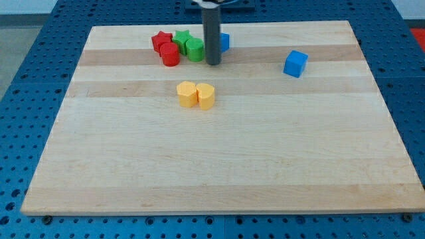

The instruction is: Drag the blue triangle to downside of red circle

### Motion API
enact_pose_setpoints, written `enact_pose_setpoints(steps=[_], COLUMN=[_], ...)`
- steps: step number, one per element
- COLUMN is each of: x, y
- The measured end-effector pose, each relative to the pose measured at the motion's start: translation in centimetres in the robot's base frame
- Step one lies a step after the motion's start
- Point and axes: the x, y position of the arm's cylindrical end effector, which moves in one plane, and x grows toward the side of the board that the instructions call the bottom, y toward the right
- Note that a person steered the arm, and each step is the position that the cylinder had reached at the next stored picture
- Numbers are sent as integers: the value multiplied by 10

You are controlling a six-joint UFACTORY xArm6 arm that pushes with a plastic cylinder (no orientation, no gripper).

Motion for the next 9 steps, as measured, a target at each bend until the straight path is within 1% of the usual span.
enact_pose_setpoints(steps=[1,2,3,4,6,7,8,9], x=[-24,-74,-110,-103,-36,-11,6,5], y=[62,80,45,9,2,-3,-13,-22])
